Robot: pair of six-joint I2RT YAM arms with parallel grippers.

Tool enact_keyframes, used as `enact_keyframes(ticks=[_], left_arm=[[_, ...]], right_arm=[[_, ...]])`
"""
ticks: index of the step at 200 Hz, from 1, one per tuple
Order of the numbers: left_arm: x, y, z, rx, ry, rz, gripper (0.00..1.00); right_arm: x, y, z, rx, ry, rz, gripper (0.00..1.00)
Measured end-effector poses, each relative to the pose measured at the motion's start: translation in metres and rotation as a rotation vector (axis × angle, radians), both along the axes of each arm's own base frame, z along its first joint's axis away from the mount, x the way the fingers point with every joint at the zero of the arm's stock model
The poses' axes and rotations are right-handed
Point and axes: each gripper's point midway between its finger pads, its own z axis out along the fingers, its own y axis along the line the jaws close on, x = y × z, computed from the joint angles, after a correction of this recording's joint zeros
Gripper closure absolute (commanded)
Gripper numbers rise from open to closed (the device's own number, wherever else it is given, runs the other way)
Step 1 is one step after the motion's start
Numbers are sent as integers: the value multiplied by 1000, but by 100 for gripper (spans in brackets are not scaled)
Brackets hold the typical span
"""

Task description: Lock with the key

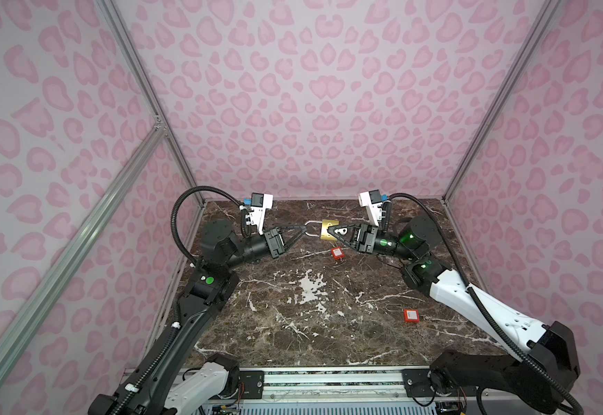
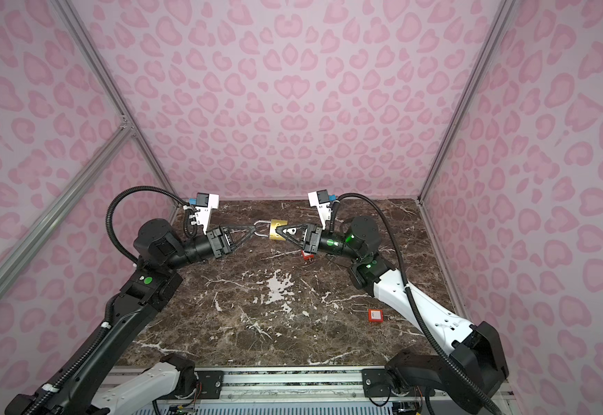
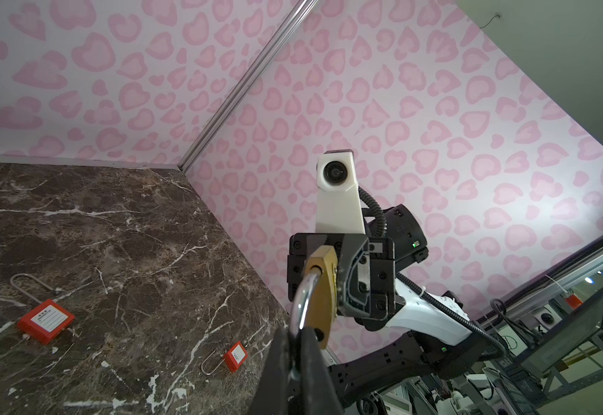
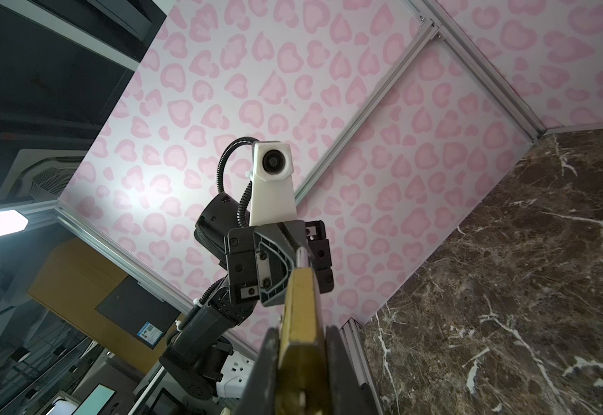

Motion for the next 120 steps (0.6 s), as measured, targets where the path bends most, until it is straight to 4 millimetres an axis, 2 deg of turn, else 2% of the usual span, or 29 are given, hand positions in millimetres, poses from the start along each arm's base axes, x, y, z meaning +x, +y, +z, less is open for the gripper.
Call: enact_keyframes(ticks=[120], left_arm=[[4,3,5,-31,-39,27,96]], right_arm=[[2,9,9,77,3,52,100]])
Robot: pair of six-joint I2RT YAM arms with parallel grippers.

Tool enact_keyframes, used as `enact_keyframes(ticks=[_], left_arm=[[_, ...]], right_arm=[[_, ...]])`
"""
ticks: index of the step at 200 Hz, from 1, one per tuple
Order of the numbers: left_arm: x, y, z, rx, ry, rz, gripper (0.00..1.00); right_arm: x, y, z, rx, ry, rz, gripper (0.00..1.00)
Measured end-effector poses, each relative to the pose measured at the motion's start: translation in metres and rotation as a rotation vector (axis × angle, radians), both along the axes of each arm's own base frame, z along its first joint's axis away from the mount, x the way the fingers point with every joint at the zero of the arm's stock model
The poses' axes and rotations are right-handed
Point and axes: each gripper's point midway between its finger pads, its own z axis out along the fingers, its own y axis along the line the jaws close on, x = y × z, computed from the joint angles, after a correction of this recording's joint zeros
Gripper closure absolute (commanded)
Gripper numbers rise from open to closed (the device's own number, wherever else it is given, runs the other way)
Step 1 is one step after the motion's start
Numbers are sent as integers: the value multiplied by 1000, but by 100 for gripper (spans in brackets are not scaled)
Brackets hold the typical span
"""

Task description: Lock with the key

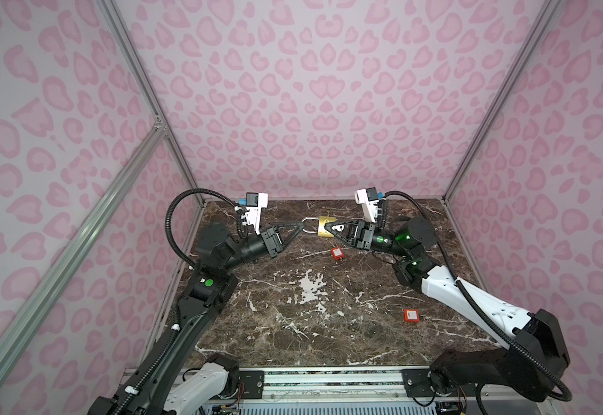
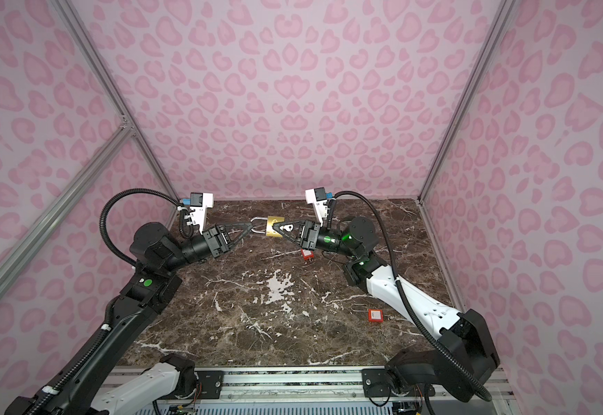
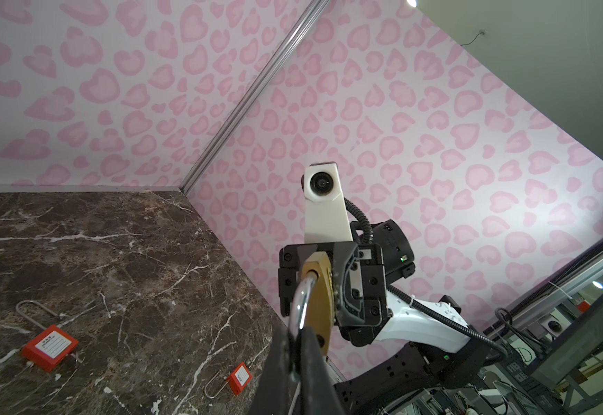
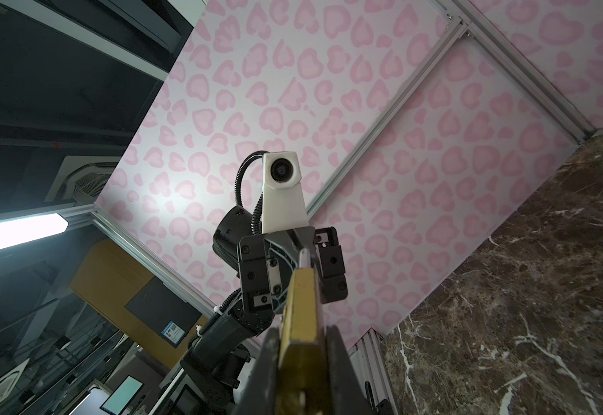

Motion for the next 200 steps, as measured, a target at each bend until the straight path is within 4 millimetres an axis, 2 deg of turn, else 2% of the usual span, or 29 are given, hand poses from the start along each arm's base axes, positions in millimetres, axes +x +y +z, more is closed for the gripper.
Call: enact_keyframes(ticks=[138,200], left_arm=[[-4,-2,3,-1,-13,-24,96],[1,1,6,-13,-29,13,96]], right_arm=[[-5,1,5,-61,-134,-44,100],[-1,13,11,-57,-140,-38,100]])
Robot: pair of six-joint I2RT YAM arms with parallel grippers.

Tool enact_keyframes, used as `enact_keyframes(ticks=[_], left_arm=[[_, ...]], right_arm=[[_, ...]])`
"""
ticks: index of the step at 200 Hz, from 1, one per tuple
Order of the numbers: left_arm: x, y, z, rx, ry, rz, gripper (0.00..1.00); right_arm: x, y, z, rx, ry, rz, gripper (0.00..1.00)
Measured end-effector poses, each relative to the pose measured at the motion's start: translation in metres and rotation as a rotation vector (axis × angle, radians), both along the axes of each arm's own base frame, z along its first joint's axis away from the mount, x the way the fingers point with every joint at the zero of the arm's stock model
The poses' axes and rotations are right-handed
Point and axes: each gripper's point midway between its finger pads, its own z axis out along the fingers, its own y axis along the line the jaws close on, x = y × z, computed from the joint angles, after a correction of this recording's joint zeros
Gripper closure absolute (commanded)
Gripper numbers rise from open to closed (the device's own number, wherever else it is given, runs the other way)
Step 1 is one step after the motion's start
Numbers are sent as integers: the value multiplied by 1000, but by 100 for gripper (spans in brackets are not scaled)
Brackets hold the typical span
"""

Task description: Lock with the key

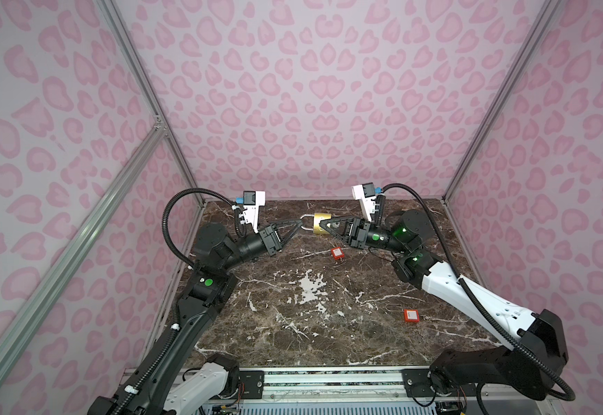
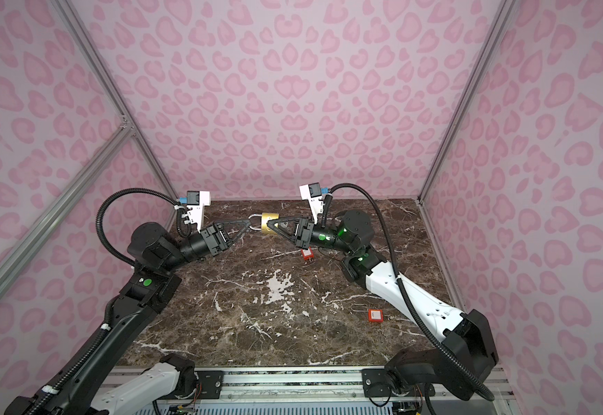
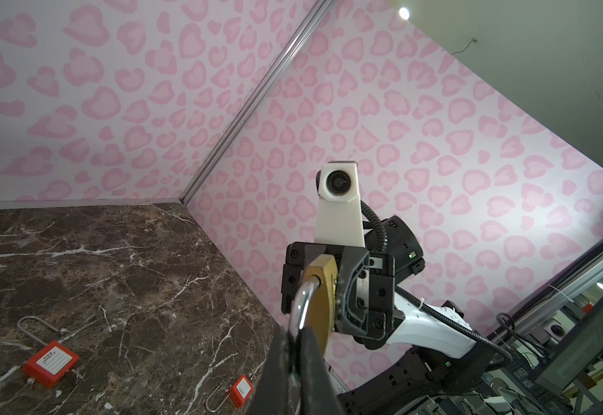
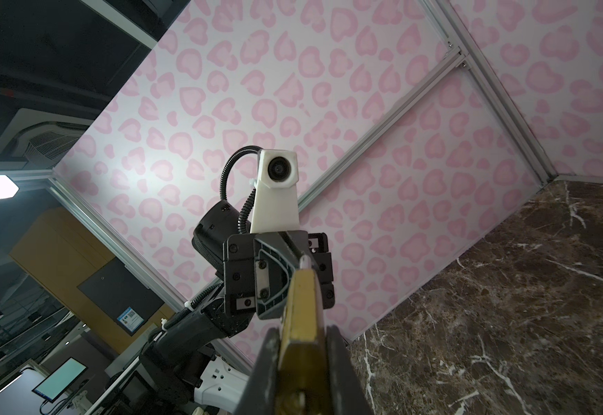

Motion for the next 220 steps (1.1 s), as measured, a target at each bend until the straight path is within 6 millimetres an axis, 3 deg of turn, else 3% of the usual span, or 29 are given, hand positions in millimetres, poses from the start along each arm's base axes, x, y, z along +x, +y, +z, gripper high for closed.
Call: enact_keyframes(ticks=[66,85,106,151,178,196,220], left_arm=[[3,-2,-2,-3,2,1,96],[21,-9,0,-38,-10,70,96],[39,-4,8,-71,-34,164,96],[2,-1,2,-20,-21,8,96],[-2,-6,-6,2,-3,-58,68],[3,-9,-21,19,70,-66,60],[-1,-16,-26,28,84,-95,58]], right_arm=[[1,2,-1,-25,-1,-2,100],[16,18,2,-33,-8,-48,100],[30,20,7,20,3,-79,100],[4,-8,-3,-19,28,59,100],[0,-13,-11,-35,36,58,100],[0,-14,-20,-41,51,56,100],[-3,-13,-21,-32,55,71,100]])
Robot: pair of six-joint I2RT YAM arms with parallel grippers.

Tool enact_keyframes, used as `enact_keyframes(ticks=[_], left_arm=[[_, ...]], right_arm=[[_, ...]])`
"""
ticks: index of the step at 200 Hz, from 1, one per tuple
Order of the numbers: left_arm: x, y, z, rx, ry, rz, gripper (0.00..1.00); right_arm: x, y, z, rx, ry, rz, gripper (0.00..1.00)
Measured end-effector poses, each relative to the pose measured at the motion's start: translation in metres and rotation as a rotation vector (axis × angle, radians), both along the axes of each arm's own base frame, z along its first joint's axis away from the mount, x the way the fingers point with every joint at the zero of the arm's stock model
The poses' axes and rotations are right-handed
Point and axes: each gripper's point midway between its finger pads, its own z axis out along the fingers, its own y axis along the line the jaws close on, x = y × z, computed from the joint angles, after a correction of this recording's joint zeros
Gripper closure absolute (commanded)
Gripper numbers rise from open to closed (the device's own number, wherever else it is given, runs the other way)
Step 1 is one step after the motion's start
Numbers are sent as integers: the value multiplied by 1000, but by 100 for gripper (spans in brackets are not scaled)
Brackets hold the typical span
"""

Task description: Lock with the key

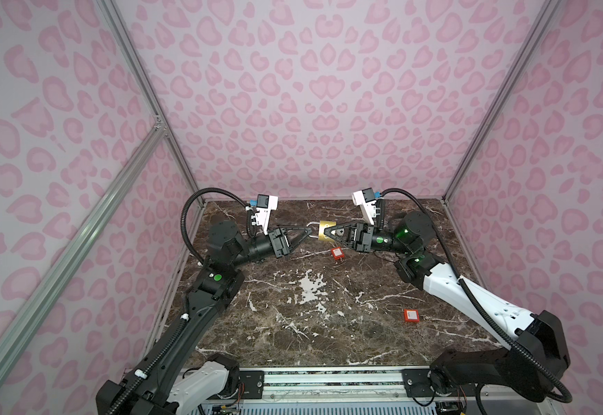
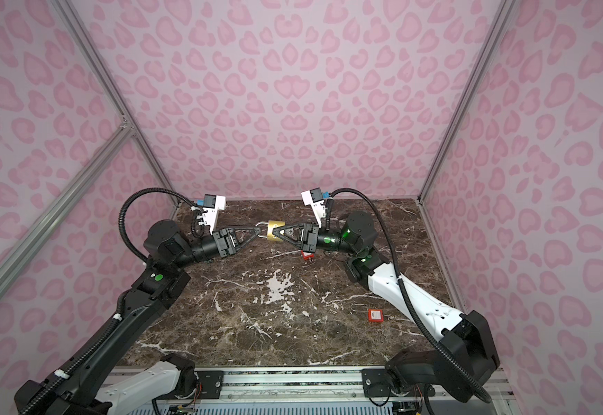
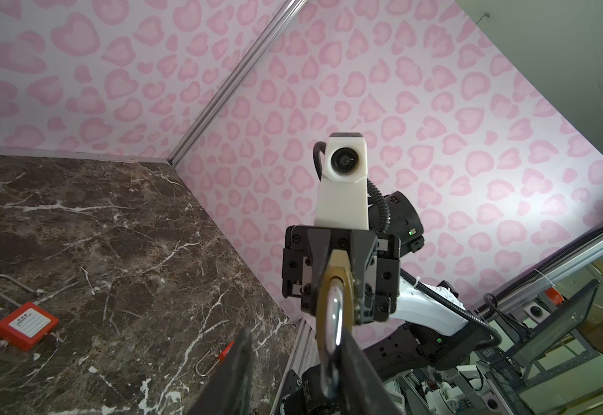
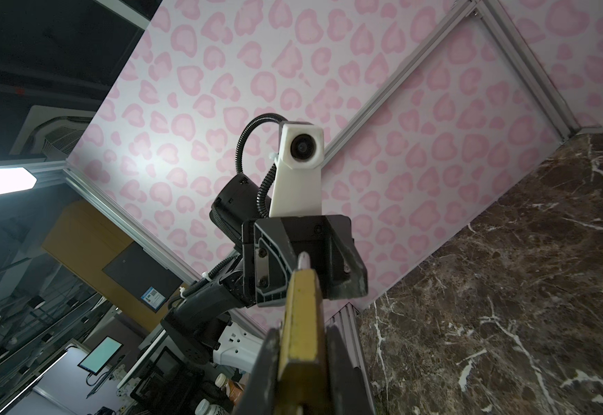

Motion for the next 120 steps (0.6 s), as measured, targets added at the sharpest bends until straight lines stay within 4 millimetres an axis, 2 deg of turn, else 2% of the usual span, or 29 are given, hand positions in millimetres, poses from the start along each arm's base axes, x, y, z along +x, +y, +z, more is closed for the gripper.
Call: enact_keyframes(ticks=[16,33,42,50,89,110,120], left_arm=[[-1,-2,0,0,0,-6,57],[-1,-2,0,-1,-2,-5,63],[-1,-2,1,-3,-5,-5,75],[-2,-2,2,-7,-6,-6,80],[0,-2,4,-11,-10,4,82],[0,-4,3,-17,11,-4,96],[-2,-4,4,-22,10,-10,96]], right_arm=[[-1,0,2,6,-5,2,100],[0,0,2,7,-3,1,100],[0,0,1,6,-2,0,100],[2,1,0,6,1,-5,100],[5,6,-5,3,12,-9,100],[4,9,-7,-1,9,-6,100],[4,9,-7,-1,1,-6,79]])
